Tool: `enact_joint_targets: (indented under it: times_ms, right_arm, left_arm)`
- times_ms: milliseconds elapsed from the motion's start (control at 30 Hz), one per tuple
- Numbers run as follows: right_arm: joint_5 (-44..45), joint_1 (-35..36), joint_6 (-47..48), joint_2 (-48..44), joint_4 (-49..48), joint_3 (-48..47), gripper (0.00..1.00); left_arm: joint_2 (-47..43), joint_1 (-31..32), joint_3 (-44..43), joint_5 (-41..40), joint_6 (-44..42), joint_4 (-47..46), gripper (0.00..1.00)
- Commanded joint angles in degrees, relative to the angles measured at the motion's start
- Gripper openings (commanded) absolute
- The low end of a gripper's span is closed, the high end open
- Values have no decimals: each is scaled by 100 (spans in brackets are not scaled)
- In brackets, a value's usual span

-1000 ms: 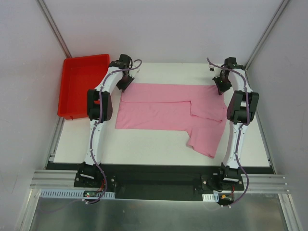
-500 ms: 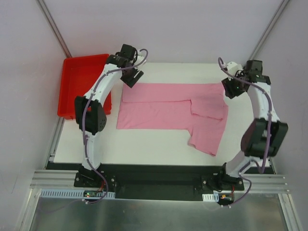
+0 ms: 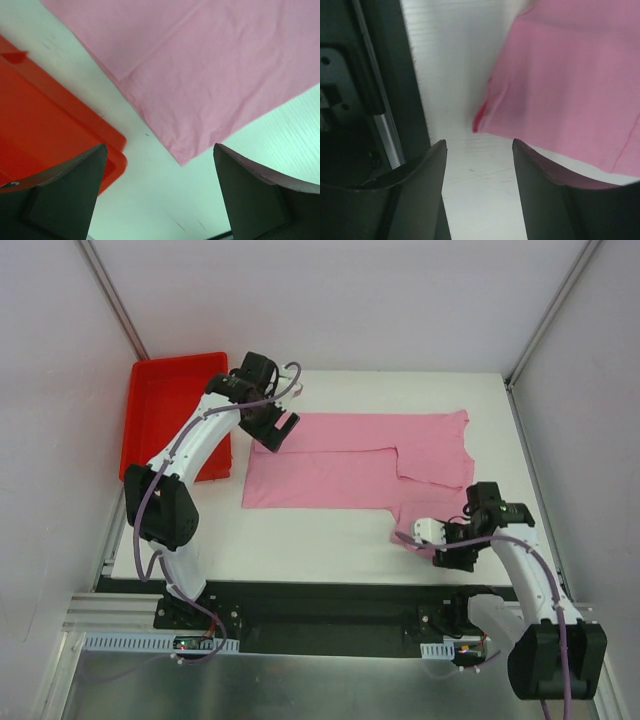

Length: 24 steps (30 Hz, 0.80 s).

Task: Roll the t-shirts
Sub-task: Fold the T-shirt at the center of the board.

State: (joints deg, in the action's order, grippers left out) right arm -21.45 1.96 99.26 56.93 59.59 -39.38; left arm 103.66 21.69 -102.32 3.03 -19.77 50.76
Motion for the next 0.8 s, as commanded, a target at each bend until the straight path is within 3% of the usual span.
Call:
enact_joint_targets:
  times_ms: [0, 133, 433, 767]
  right_arm:
    - [176, 86, 1858, -472, 668, 439, 59]
    - [238, 86, 1887, -174, 405, 519, 58]
    - [124, 173, 1552, 1092, -114, 61, 50]
    - [255, 314, 1561, 864, 52, 298, 44]
  left_arm:
    - [-434, -16, 545, 383, 272, 250, 87]
    - [-469, -138, 828, 374, 96, 302, 86]
    - [-214, -604, 521, 339, 17, 417, 84]
    - [-126, -894, 433, 348, -27, 452, 84]
